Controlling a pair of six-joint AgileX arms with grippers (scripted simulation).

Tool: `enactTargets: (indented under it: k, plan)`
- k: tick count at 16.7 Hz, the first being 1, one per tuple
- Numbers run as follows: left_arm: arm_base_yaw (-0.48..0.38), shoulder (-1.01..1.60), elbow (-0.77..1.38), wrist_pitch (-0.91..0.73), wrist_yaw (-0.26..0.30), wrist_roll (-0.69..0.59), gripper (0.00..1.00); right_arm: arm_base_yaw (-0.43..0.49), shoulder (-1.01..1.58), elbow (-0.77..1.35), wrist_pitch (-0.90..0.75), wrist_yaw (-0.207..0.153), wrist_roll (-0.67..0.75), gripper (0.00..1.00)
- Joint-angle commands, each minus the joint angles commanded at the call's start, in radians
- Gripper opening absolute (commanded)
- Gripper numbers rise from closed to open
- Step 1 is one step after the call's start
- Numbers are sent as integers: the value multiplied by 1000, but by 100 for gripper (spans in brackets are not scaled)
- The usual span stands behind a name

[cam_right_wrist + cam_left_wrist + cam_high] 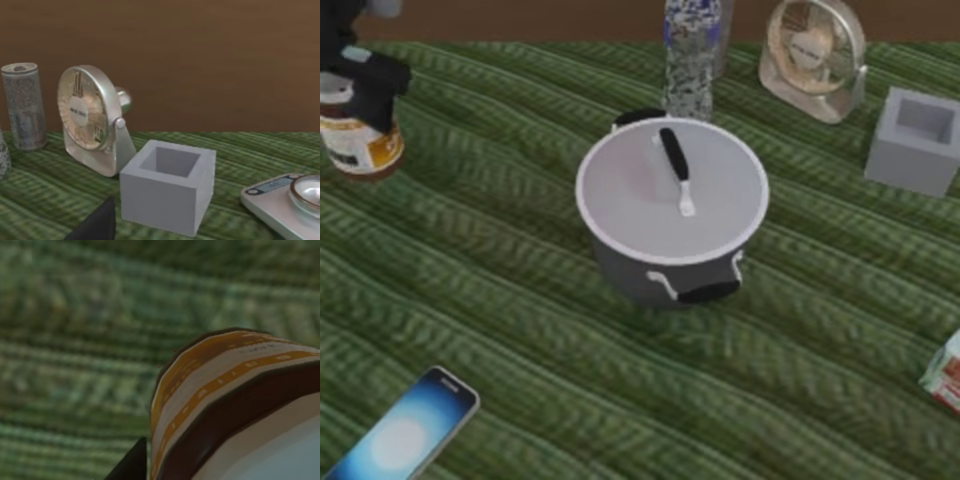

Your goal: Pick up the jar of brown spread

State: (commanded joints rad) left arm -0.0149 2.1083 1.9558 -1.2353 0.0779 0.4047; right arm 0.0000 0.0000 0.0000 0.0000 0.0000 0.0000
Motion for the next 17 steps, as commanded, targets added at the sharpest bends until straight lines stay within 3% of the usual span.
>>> enactTargets:
  k: [10,13,17]
  plan:
    - [-251,-136,-365,264,-113,-613,0,0,0,0,0,0,0,100]
    - [-294,-164,-428,313,-133,-696,0,0,0,0,0,0,0,100]
    - [-298,-167,-433,317,-135,-703,0,0,0,0,0,0,0,100]
